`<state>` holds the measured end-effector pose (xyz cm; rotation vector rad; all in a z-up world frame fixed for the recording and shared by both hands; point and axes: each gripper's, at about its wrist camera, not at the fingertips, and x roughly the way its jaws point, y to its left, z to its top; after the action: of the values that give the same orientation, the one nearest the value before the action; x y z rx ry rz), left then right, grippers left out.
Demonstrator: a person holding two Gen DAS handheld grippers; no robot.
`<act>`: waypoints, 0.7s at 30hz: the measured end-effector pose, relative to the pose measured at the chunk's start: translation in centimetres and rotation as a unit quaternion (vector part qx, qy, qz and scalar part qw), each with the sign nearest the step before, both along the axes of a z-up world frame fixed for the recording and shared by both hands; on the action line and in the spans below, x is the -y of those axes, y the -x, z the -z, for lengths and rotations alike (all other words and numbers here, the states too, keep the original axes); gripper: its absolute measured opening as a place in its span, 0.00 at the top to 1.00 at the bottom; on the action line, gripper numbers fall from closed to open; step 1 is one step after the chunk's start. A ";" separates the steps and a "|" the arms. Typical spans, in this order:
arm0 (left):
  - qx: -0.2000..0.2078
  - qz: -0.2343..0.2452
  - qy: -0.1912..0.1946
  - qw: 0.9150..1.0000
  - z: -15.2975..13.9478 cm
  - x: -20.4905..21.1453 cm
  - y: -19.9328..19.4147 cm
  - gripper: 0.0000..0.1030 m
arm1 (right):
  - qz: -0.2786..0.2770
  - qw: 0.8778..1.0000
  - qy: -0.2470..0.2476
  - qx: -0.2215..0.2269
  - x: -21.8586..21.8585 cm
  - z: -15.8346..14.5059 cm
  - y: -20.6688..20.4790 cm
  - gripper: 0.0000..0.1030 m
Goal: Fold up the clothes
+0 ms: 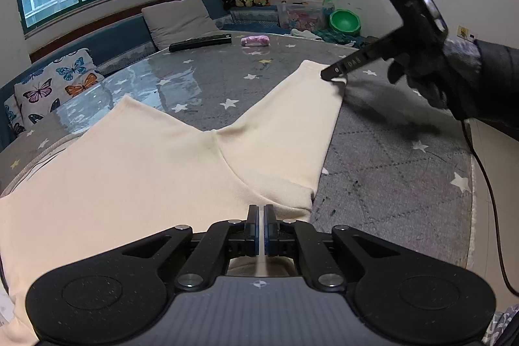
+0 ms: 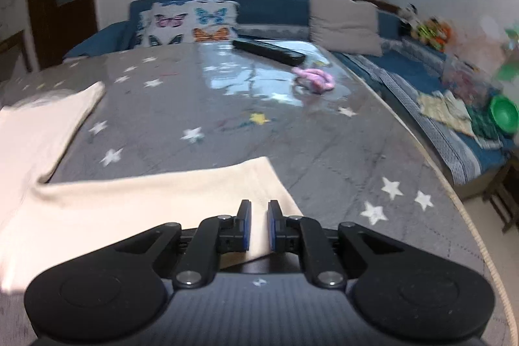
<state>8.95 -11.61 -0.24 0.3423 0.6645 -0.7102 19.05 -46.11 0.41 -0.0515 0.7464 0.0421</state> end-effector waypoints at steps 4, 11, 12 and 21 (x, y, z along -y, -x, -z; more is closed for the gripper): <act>0.001 -0.002 0.000 1.000 0.1 0.1 0.1 0.97 | 0.018 1.000 -0.003 0.007 0.7 -0.3 -0.1 0.83; 0.002 -0.006 -0.002 1.000 0.0 0.2 0.0 0.95 | 0.059 0.995 -0.080 0.003 2.7 -0.2 1.8 0.64; 0.002 -0.008 -0.002 1.000 0.0 0.2 0.0 0.94 | 0.060 0.994 -0.086 0.002 2.7 0.0 1.7 0.60; 0.011 -0.030 -0.001 1.000 -0.9 -0.4 -0.3 0.85 | 0.072 0.993 -0.089 0.003 1.8 0.5 1.0 0.83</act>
<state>9.30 -11.22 0.69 0.3306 0.6528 -0.6484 18.06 -47.93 -0.09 0.1721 0.7367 -0.0289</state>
